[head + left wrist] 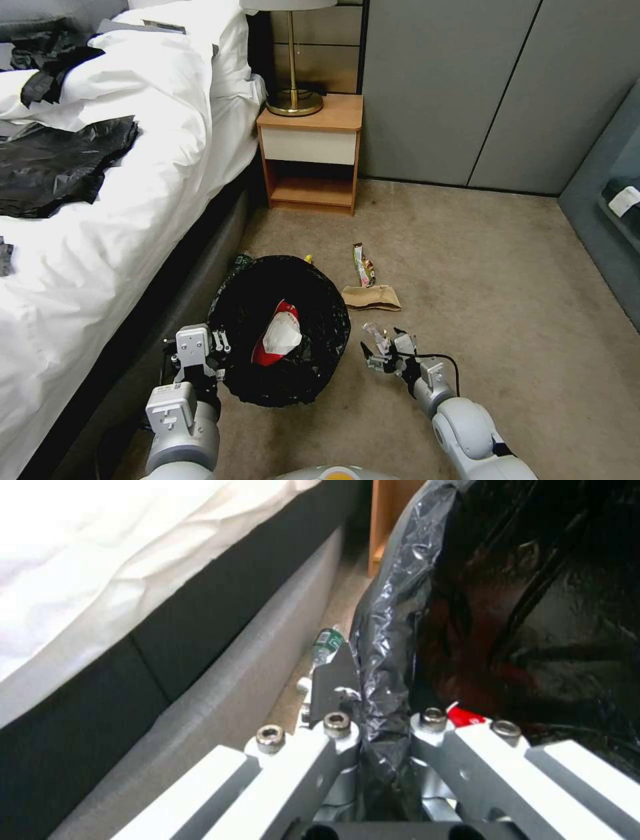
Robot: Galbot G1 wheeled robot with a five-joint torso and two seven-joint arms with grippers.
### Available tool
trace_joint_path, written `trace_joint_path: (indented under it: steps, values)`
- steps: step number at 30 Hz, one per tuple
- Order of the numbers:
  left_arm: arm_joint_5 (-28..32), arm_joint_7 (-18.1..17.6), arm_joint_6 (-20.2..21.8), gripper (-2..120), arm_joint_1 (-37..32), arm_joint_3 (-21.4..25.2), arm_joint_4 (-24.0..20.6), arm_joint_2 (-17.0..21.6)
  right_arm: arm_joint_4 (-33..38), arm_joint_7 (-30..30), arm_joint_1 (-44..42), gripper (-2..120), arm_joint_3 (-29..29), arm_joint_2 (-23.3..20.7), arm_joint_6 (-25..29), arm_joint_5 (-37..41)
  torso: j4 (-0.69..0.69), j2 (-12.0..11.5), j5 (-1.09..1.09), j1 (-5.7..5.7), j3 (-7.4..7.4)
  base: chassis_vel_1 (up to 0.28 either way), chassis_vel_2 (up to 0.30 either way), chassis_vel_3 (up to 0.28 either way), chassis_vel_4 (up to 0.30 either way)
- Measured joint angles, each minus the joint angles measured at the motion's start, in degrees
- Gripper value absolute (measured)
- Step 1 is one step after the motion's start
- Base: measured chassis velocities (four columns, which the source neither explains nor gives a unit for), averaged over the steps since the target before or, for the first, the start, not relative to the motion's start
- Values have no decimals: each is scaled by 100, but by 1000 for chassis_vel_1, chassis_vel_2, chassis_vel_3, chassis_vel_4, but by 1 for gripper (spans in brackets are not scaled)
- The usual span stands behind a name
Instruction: Pick up the trash bin, then pick up the garbage from the floor and place it into the trash bin.
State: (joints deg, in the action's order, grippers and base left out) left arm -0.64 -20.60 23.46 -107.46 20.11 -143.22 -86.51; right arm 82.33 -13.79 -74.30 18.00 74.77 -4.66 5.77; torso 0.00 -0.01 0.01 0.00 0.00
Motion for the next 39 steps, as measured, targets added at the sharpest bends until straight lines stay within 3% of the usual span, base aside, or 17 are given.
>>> trace_joint_path:
  steps: [9, 30, 39]
  values:
    - [-80, 32, -10, 1, -45, -53, -11, -47, -1189, -151, 537, 100, 155, 204, 445, -181, 1, 1, -1, 0, 0, 0, 0, 0, 0]
    - [-245, 34, -103, 1, -152, -115, -12, -92, -2012, -129, 936, 100, 158, 384, 847, -237, 1, 1, -1, 0, 0, 0, 0, 0, 0]
    - [-299, 34, -127, 1, -207, -106, -11, -103, -2585, -93, 1188, 91, 195, 478, 1067, -318, 0, 1, -1, 0, 0, 0, 0, 0, 0]
